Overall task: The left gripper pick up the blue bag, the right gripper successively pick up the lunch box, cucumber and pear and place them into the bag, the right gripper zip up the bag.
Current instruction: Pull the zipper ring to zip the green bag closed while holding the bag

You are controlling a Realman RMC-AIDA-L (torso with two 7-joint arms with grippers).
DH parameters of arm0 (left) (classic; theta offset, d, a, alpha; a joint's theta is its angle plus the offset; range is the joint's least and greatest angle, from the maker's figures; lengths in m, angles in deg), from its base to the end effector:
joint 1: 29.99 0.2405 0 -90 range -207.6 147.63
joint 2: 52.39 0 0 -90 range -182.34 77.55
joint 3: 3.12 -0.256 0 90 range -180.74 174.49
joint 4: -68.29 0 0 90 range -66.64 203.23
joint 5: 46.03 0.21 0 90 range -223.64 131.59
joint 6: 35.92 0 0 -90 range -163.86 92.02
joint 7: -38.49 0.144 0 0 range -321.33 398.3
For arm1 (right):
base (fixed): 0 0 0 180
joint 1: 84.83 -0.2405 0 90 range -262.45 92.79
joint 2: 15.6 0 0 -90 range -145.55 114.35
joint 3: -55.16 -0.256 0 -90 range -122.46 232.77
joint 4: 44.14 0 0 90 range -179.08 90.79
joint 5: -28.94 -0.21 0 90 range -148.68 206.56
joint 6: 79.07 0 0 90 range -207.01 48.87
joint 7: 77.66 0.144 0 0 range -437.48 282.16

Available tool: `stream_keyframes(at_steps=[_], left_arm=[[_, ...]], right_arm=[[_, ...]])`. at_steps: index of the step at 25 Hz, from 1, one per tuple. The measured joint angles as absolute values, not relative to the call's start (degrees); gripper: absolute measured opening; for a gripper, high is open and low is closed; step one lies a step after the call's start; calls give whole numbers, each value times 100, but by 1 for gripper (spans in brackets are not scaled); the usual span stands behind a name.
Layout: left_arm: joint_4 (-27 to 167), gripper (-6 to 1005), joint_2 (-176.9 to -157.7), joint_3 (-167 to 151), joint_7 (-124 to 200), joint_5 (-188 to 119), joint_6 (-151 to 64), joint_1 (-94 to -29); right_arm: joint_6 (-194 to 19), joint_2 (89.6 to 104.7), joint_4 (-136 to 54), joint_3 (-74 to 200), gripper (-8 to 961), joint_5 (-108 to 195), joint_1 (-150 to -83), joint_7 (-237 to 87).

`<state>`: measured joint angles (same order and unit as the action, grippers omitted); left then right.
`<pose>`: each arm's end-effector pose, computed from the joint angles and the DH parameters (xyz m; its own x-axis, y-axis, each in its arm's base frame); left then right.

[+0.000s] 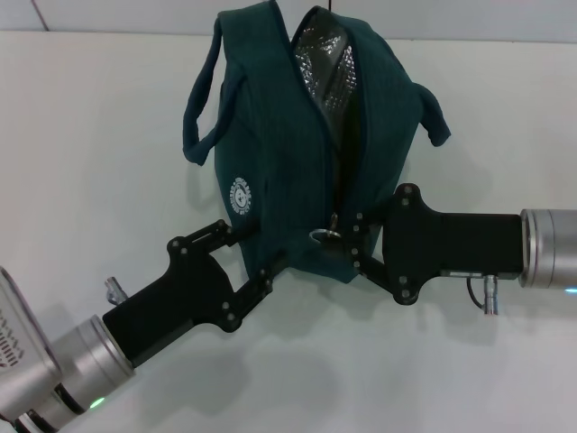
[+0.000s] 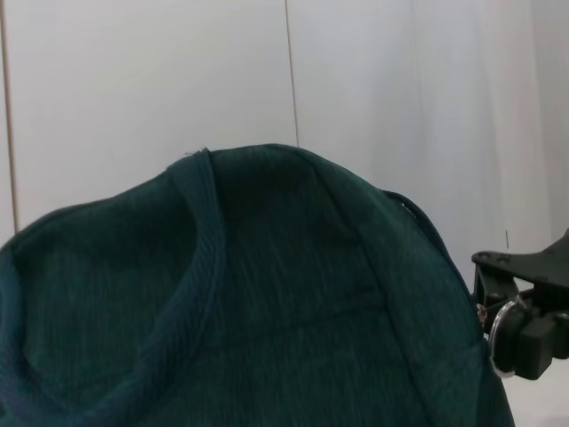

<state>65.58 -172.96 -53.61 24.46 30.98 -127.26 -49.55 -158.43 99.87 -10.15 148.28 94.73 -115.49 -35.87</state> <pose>-0.2957 0.2182 -0.0763 0.7196 -0.0808 0.6896 0.4001 -0.7635 -0.5070 0.1864 0.3117 -0.0652 0.7844 0.2919 -0.5472 0.1789 -0.9513 -0.2510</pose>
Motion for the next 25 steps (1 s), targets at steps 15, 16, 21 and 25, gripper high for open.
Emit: stream_keyframes(at_steps=[15,16,21,25], left_arm=[[6566,199,-17277,-5453,2641,3164,-12289,-5041],[6566,162,-17281,-5473,2645,3165,-12267,-5055],[6566,85,-17271,-5492,2645,3168,-12264,-5087],[6565,61,-17267,-5491,2660,3168,-12269,-5098]], right_arm=[[-16135,9974,-1135,14563,131,9471,-11417,-3292],[-16195,9964,-1142,14511,133,9472,-11426,-3148],[-16437,9823,-1144,14269,140,9529,-11474,-2284],[-16566,9721,-1076,14237,146,9538,-11536,-2004]])
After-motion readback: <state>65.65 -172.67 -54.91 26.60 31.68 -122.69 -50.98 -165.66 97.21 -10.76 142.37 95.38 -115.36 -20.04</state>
